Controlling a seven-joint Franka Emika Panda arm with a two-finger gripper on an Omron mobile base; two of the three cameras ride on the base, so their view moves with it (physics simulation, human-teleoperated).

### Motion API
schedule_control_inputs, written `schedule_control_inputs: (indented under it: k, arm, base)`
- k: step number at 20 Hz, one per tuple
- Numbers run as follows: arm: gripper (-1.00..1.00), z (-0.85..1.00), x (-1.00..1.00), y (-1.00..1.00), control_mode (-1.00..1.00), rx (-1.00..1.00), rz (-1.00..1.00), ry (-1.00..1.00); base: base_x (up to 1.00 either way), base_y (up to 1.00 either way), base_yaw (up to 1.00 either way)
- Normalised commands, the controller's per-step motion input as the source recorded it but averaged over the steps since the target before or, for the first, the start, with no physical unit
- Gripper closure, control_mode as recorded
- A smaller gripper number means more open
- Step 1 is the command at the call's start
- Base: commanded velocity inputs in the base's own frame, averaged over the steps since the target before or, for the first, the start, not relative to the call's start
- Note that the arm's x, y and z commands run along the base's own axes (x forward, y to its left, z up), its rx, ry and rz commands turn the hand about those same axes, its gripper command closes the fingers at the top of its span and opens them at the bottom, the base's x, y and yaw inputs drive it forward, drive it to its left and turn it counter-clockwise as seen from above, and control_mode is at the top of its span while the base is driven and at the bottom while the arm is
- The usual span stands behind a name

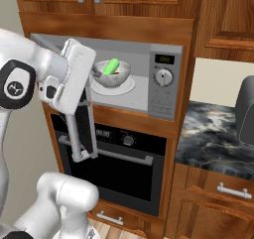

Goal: Place the bowl containing the corn and tomato in the microwave. Close the microwave door and press the start button to microwave the meal.

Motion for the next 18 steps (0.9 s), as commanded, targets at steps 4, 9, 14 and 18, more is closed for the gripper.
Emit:
schedule_control_inputs:
  k: [4,9,14,18]
  arm:
    - [-1.0,-0.34,0.99,-0.01,-1.0,-0.01,-0.1,0.0]
    - [-1.0,-0.3,1.0,0.0,-1.0,-0.02,-0.13,0.0]
    - [-1.0,-0.28,1.0,0.0,-1.0,-0.07,-0.17,0.0]
    - [-1.0,-0.28,1.0,0.0,-1.0,-0.1,-0.18,0.0]
  base:
    - [0.0,0.0,0.0]
    - [0.0,0.0,0.0]
    - [0.0,0.0,0.0]
    - [0.0,0.0,0.0]
